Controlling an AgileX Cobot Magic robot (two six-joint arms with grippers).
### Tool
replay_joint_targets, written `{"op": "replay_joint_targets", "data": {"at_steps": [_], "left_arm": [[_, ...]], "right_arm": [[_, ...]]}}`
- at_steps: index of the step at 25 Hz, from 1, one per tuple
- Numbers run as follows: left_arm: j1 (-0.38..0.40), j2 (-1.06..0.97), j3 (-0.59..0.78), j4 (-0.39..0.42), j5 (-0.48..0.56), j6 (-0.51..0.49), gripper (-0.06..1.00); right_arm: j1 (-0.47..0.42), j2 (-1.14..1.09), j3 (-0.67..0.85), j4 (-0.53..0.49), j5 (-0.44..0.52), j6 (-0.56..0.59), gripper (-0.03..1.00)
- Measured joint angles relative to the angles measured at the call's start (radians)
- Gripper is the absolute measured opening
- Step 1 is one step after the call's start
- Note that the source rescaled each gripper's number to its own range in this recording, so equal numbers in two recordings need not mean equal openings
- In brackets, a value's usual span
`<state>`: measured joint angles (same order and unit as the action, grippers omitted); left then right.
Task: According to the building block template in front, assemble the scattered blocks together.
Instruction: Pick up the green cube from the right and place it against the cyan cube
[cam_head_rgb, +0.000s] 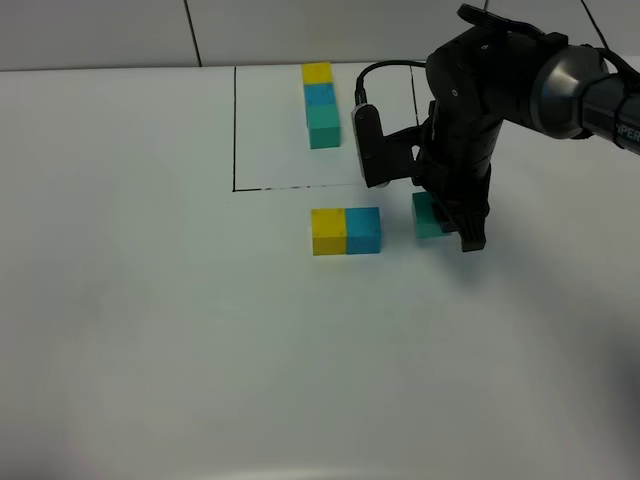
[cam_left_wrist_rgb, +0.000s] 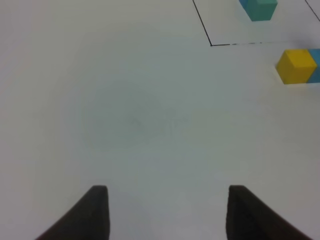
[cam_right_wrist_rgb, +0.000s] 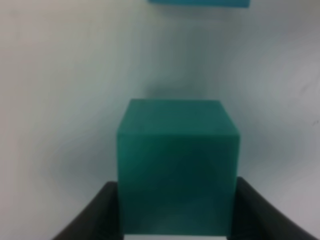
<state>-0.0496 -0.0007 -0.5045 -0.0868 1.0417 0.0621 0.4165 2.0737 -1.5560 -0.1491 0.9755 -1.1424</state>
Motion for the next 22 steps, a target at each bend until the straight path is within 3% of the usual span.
{"op": "replay_joint_targets", "data": {"at_steps": [13,22], "left_arm": [[0.0,0.0,0.0,0.0,0.0,0.0,0.15],[0.0,0.0,0.0,0.0,0.0,0.0,0.15]], "right_arm": [[0.0,0.05,-0.02,0.038,-0.016,-0.038,0.02],[0.0,0.111,-0.085,0.056,0.024,-0.042,0.02]]}}
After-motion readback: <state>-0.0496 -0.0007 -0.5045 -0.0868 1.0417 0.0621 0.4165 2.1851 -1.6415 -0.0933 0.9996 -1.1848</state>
